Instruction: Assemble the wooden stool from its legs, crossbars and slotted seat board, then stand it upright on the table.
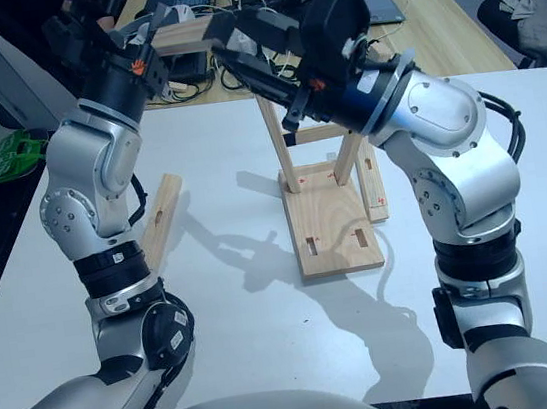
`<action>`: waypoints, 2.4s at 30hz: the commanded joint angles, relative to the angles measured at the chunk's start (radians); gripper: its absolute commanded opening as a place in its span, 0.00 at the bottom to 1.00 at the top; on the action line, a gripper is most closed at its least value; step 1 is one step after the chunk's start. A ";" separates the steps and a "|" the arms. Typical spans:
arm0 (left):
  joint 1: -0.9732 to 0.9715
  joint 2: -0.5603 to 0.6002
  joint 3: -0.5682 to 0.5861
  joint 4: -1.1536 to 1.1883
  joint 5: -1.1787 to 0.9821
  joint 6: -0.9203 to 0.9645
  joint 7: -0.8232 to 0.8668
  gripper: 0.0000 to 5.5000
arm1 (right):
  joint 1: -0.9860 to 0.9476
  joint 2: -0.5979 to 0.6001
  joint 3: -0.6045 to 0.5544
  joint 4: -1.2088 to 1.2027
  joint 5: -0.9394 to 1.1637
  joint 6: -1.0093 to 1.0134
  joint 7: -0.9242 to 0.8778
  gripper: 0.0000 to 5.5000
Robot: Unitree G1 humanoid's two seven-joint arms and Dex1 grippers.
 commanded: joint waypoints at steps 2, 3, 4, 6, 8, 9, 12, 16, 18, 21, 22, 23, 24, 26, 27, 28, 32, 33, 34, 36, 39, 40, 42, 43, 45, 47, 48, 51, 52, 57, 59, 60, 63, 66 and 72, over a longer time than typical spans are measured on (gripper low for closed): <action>-0.009 0.008 -0.018 -0.013 0.001 -0.010 0.007 0.98 | 0.031 -0.017 -0.005 0.051 -0.051 -0.041 0.014 0.23; -0.007 0.008 -0.022 -0.015 0.000 -0.010 0.009 0.98 | 0.033 -0.014 -0.003 0.057 -0.057 -0.048 0.015 0.23; -0.005 0.006 -0.027 -0.018 -0.002 -0.010 0.011 0.98 | 0.033 -0.011 0.001 0.063 -0.064 -0.055 0.016 0.23; -0.002 0.001 -0.037 -0.026 -0.007 -0.007 0.014 0.98 | 0.031 -0.002 0.009 0.071 -0.074 -0.066 0.016 0.23; 0.006 -0.004 -0.053 -0.036 -0.009 0.001 0.020 0.94 | 0.025 0.008 0.018 0.082 -0.084 -0.079 0.016 0.23; 0.010 -0.005 -0.061 -0.039 -0.008 0.004 0.024 0.91 | 0.023 0.012 0.021 0.088 -0.090 -0.084 0.017 0.23; 0.022 -0.009 -0.078 -0.043 0.005 0.002 0.034 0.85 | 0.019 0.019 0.031 0.100 -0.102 -0.100 0.026 0.23; 0.028 -0.011 -0.085 -0.046 0.039 -0.024 0.052 0.73 | 0.014 0.025 0.032 0.107 -0.112 -0.108 0.032 0.23; 0.031 -0.011 -0.084 -0.046 0.052 -0.035 0.056 0.68 | 0.012 0.027 0.032 0.108 -0.114 -0.109 0.033 0.23; 0.034 -0.010 -0.082 -0.044 0.063 -0.042 0.056 0.58 | 0.010 0.030 0.031 0.110 -0.117 -0.110 0.032 0.23; 0.035 -0.010 -0.081 -0.042 0.067 -0.043 0.054 0.56 | 0.009 0.031 0.030 0.112 -0.118 -0.110 0.031 0.23; 0.035 -0.008 -0.080 -0.038 0.070 -0.044 0.051 0.52 | 0.007 0.031 0.028 0.115 -0.119 -0.111 0.030 0.23; 0.035 -0.006 -0.079 -0.036 0.074 -0.045 0.048 0.49 | 0.005 0.032 0.027 0.117 -0.120 -0.112 0.029 0.23; 0.036 -0.003 -0.080 -0.032 0.080 -0.045 0.045 0.42 | 0.002 0.033 0.026 0.120 -0.121 -0.113 0.028 0.23; 0.037 -0.002 -0.080 -0.031 0.083 -0.044 0.043 0.39 | 0.002 0.034 0.026 0.121 -0.122 -0.114 0.028 0.23; 0.038 -0.001 -0.081 -0.029 0.085 -0.044 0.043 0.37 | 0.001 0.035 0.026 0.122 -0.122 -0.114 0.028 0.23; 0.041 0.002 -0.082 -0.025 0.093 -0.041 0.039 0.26 | 0.001 0.038 0.026 0.123 -0.128 -0.117 0.028 0.23; 0.042 0.003 -0.081 -0.026 0.094 -0.041 0.039 0.22 | 0.001 0.038 0.027 0.123 -0.129 -0.117 0.028 0.23; 0.042 0.003 -0.081 -0.025 0.097 -0.041 0.039 0.20 | 0.001 0.039 0.027 0.123 -0.129 -0.117 0.029 0.23; 0.041 0.003 -0.081 -0.023 0.104 -0.043 0.038 0.15 | 0.002 0.040 0.028 0.121 -0.130 -0.117 0.028 0.23; 0.040 0.003 -0.081 -0.023 0.113 -0.046 0.033 0.08 | 0.003 0.043 0.032 0.119 -0.137 -0.115 0.021 0.23; 0.040 0.003 -0.081 -0.023 0.114 -0.048 0.032 0.08 | 0.002 0.045 0.033 0.120 -0.140 -0.115 0.019 0.23; 0.039 0.003 -0.081 -0.023 0.118 -0.051 0.033 0.08 | 0.000 0.050 0.033 0.122 -0.146 -0.115 0.017 0.23; 0.039 0.003 -0.079 -0.022 0.119 -0.053 0.036 0.08 | 0.000 0.051 0.033 0.121 -0.152 -0.116 0.013 0.23; 0.038 0.003 -0.075 -0.020 0.119 -0.056 0.040 0.08 | 0.000 0.050 0.038 0.123 -0.167 -0.120 0.008 0.23; 0.030 0.007 -0.069 -0.019 0.122 -0.063 0.041 0.07 | 0.009 0.037 0.053 0.127 -0.187 -0.119 0.020 0.33; 0.026 0.010 -0.065 -0.019 0.124 -0.065 0.041 0.07 | 0.017 0.029 0.061 0.129 -0.196 -0.115 0.028 0.36; 0.003 0.047 -0.049 -0.009 0.155 -0.075 0.031 0.07 | 0.070 -0.042 0.109 0.168 -0.279 -0.096 0.056 0.45; -0.002 0.070 -0.045 -0.005 0.177 -0.075 0.020 0.07 | 0.095 -0.074 0.124 0.182 -0.310 -0.094 0.068 0.47; 0.080 0.283 -0.086 -0.011 0.435 -0.066 -0.108 0.07 | 0.218 -0.146 0.085 0.247 -0.384 -0.076 0.040 0.55; 0.161 0.387 -0.129 -0.009 0.592 -0.088 -0.196 0.07 | 0.251 -0.123 0.043 0.252 -0.369 -0.073 0.003 0.55; 0.203 0.424 -0.143 -0.003 0.659 -0.106 -0.234 0.07 | 0.262 -0.106 0.030 0.258 -0.366 -0.078 -0.016 0.55; 0.302 0.470 -0.160 0.022 0.797 -0.146 -0.291 0.07 | 0.287 -0.060 0.004 0.275 -0.369 -0.095 -0.077 0.55; 0.343 0.477 -0.195 0.070 0.926 -0.193 -0.319 0.07 | 0.310 -0.018 -0.006 0.287 -0.375 -0.106 -0.123 0.55; 0.311 0.482 -0.207 0.189 1.078 -0.265 -0.379 0.07 | 0.343 0.045 -0.020 0.290 -0.365 -0.105 -0.181 0.55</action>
